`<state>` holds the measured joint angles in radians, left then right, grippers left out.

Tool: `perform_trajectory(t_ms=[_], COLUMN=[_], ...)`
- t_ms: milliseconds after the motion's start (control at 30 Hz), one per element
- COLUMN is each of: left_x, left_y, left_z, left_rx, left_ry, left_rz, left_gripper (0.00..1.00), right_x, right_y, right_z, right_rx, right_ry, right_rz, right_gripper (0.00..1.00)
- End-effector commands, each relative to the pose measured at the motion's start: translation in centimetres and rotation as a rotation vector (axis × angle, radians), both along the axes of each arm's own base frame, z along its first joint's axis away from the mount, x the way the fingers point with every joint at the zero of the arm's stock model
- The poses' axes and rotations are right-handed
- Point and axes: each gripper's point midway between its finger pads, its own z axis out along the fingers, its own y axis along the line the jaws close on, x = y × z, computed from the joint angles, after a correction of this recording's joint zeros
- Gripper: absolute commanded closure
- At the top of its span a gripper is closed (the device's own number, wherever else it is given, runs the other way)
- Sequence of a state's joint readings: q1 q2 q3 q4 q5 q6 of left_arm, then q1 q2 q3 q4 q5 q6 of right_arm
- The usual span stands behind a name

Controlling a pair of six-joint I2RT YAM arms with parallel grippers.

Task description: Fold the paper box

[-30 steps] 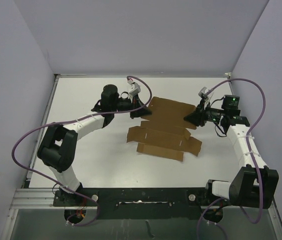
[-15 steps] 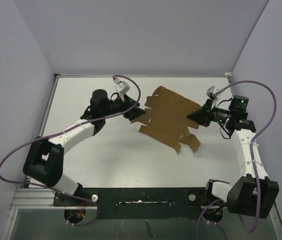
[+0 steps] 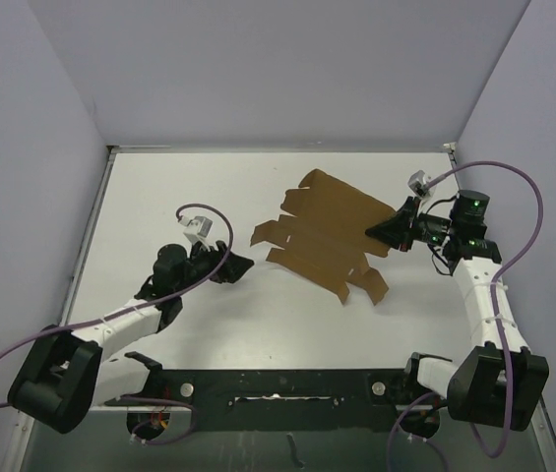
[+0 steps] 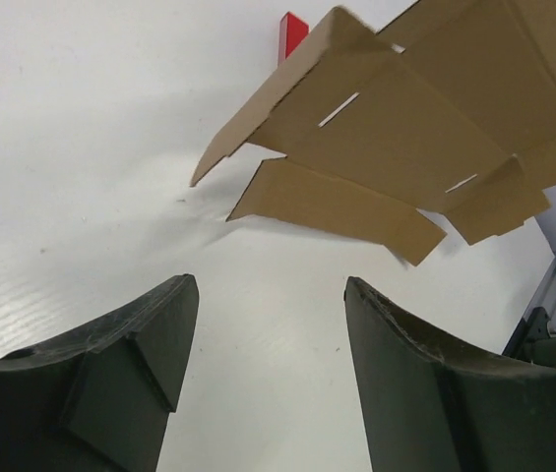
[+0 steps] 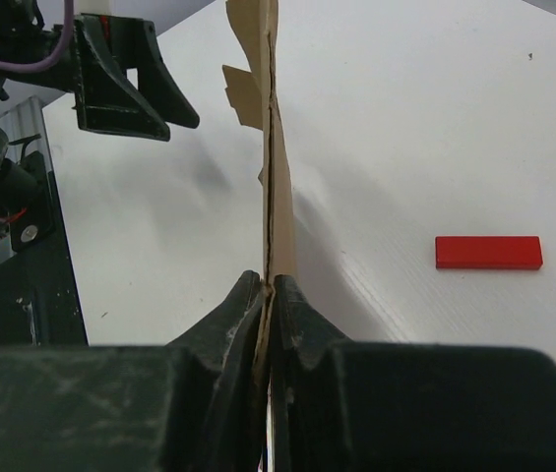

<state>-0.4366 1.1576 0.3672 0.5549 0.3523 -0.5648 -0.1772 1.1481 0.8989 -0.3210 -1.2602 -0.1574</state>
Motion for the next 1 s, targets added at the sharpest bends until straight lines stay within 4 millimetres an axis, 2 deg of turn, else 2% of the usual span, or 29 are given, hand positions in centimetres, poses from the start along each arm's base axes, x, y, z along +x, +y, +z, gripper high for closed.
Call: perform_trajectory(t_ms=[0, 167, 533, 733, 967], left_x=[1.7, 2.2, 3.4, 3.9, 2.9], left_y=[-0.3, -1.0, -3.5, -3.3, -3.1], left_z=[2.0, 0.1, -3.8, -4.3, -4.8], left_rx=[-0.104, -0.116, -0.122, -0.096, -0.102], left_ry=[-0.059, -0.001, 0.106, 0.168, 0.266], left_rz=[0.054, 0.042, 0.008, 0.047, 0.058], left_gripper=[0.42, 0.46, 0.45, 0.43, 0.42], right_x=[0.0, 0.8, 2.1, 2.9, 3.8], right_y=[0.1, -0.1, -0.6, -1.0, -1.1], right_z=[1.2, 0.1, -1.9, -3.2, -5.0], right_rx=[0.026, 0.017, -0.001, -0.009, 0.028], right_ry=[-0.041, -0.002, 0.075, 0.117, 0.199], right_rz=[0.026, -0.004, -0.059, -0.109, -0.152], right_gripper=[1.00, 1.00, 1.00, 1.00, 1.00])
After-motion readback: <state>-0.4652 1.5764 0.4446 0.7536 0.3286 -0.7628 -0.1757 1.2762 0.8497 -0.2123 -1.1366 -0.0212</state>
